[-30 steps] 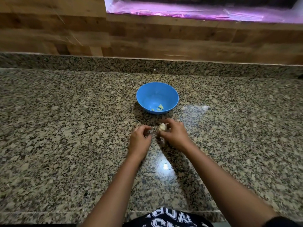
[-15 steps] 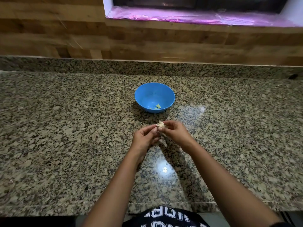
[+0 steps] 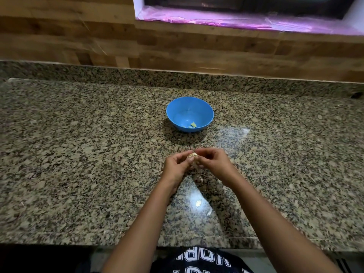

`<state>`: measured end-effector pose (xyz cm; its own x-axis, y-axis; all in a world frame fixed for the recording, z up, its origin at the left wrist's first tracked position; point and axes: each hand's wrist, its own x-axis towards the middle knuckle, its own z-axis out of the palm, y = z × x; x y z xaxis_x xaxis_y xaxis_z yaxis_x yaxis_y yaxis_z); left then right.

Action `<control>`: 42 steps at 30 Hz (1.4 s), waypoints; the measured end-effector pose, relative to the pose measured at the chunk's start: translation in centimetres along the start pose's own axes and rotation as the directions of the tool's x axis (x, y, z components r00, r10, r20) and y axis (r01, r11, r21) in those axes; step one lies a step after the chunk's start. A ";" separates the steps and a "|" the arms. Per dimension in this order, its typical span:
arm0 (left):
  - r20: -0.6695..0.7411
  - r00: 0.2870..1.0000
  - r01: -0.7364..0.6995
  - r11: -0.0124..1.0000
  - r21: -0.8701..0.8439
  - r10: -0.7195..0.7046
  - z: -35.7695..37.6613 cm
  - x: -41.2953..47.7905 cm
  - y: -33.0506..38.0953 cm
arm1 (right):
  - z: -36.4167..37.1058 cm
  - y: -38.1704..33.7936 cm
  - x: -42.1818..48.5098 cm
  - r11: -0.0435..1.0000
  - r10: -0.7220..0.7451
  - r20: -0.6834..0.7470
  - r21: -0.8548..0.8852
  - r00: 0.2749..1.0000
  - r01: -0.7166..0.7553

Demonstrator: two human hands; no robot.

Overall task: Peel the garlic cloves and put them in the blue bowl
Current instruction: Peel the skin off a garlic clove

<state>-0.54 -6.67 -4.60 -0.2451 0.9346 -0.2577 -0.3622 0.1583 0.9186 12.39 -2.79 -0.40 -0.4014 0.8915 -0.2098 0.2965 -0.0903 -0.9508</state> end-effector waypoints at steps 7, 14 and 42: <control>-0.018 0.999 0.029 0.998 -0.061 -0.030 -0.1 0.0 -0.4 | 1.1 0.4 -0.4 0.927 -0.185 -0.129 -0.353 0.974 0.129; -0.023 1.000 0.015 1.000 -0.013 -0.015 0.2 0.3 -0.2 | 1.4 0.5 -0.1 0.908 -0.221 -0.195 -0.399 0.956 0.129; 0.174 0.934 -0.294 0.394 0.871 0.312 -0.9 -1.5 -3.2 | -1.4 0.2 0.9 0.805 0.137 -0.114 -0.566 0.984 -0.178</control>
<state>0.13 -8.86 -7.44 -0.1857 0.9777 0.0984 0.7127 0.0651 0.6984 13.30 -1.38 -0.51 -0.2550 0.9156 -0.3110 0.8008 0.0198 -0.5986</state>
